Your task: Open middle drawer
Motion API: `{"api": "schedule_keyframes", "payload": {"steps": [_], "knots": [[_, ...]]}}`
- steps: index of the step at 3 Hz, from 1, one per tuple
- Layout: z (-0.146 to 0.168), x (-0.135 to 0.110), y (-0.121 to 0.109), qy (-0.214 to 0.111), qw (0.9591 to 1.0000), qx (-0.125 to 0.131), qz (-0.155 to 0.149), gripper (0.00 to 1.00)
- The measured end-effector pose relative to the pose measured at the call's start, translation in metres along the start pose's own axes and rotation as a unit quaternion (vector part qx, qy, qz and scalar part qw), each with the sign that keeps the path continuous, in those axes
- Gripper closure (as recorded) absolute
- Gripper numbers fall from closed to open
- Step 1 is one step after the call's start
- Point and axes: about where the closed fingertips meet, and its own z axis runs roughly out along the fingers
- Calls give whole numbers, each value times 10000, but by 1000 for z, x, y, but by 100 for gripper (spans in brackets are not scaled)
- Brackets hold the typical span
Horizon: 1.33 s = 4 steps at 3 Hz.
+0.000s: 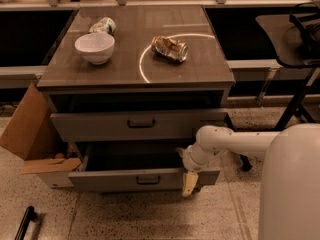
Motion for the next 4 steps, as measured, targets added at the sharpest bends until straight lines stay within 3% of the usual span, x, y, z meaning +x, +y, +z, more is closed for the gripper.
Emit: {"api": "schedule_keyframes", "payload": {"steps": [2,4], "knots": [[6,1,26,4,9990,-454,-57,0],[12,12,60,38,9964,-831,169,42]]}}
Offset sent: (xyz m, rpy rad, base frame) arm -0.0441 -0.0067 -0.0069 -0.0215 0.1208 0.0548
